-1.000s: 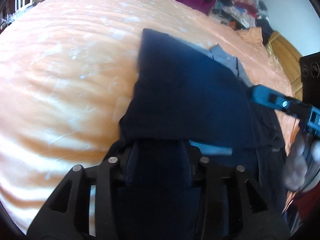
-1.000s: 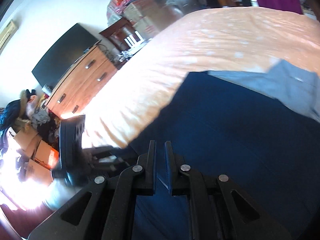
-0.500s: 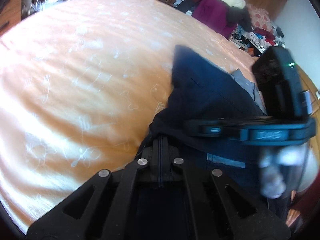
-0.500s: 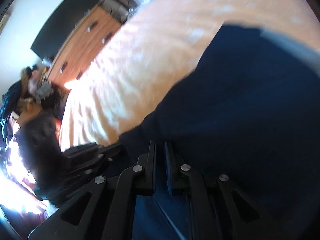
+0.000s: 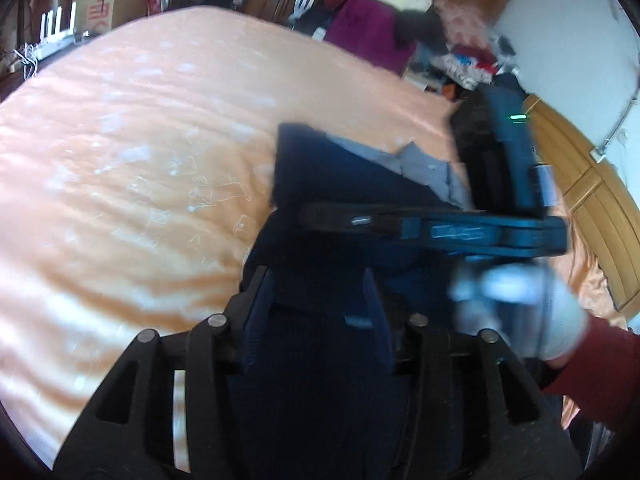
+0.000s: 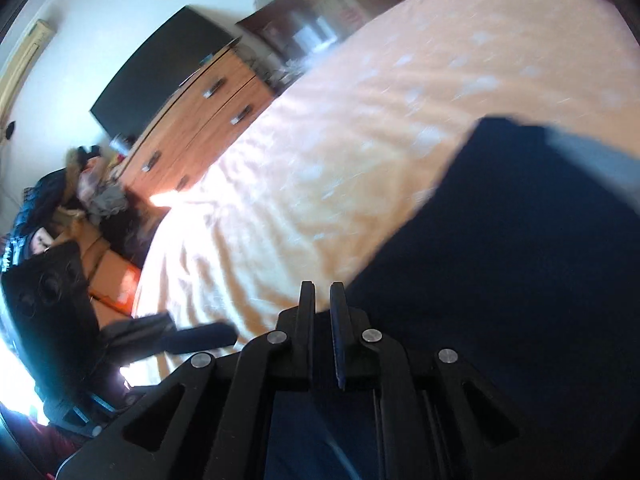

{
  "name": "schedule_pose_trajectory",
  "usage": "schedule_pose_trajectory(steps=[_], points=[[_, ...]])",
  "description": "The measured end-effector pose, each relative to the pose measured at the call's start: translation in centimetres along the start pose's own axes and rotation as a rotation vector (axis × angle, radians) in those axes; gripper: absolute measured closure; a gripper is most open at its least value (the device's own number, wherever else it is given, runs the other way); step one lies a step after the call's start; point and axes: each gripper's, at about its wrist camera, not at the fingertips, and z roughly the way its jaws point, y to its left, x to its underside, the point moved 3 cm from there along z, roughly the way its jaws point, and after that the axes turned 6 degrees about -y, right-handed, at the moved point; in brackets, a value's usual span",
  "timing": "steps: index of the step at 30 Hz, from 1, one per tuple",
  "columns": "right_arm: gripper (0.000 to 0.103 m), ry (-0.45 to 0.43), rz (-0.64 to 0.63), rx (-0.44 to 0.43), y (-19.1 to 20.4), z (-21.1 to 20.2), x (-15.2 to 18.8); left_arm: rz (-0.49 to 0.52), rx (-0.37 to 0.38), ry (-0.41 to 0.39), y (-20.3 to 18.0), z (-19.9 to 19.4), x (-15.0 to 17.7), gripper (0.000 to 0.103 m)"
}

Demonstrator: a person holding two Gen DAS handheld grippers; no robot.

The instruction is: Fold small clothes

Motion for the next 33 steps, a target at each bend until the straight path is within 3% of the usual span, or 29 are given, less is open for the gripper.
schedule_pose_trajectory(steps=[3,5,6,8,14,17,19,20,23,25,29,33], points=[[0.090,0.047,0.012,0.056,-2.4,0.0,-0.4,-0.083,-0.029,0.059,2.5,2.4,1.2,0.058],[0.093,0.136,0.046,0.008,-3.7,2.0,-0.6,-0.132,-0.038,0.072,3.6,3.1,1.9,0.058],[0.103,0.169,0.045,-0.002,-4.0,3.0,-0.8,-0.144,-0.027,0.062,3.9,3.0,2.0,0.058],[0.103,0.198,0.017,0.011,-4.6,4.7,-2.2,-0.134,-0.035,0.053,3.7,2.8,2.3,0.059],[0.103,0.174,0.025,0.099,-8.8,9.2,-8.7,-0.122,-0.051,0.025,3.6,2.7,2.3,0.058],[0.103,0.099,0.019,0.160,-9.9,8.8,-11.1,-0.173,-0.029,0.010,4.2,1.9,2.5,0.058],[0.089,0.030,0.005,0.161,-9.4,6.8,-12.1,-0.192,-0.012,0.009,4.4,1.6,2.6,0.056],[0.089,0.011,0.004,0.134,-8.8,5.7,-12.3,-0.198,0.000,0.001,4.5,1.5,2.5,0.055],[0.088,0.063,-0.060,0.006,-5.8,3.9,-10.3,-0.213,-0.010,-0.023,4.7,0.3,2.7,0.050],[0.088,0.151,-0.081,-0.065,-4.6,4.2,-7.7,-0.242,-0.007,-0.064,4.6,-1.2,2.9,0.045],[0.088,0.230,-0.136,-0.153,-0.8,4.9,-3.5,-0.264,-0.042,-0.153,5.6,-6.0,3.2,0.041],[0.088,0.239,-0.173,-0.171,0.9,3.1,0.0,-0.251,-0.076,-0.178,6.7,-10.2,4.7,0.039]])
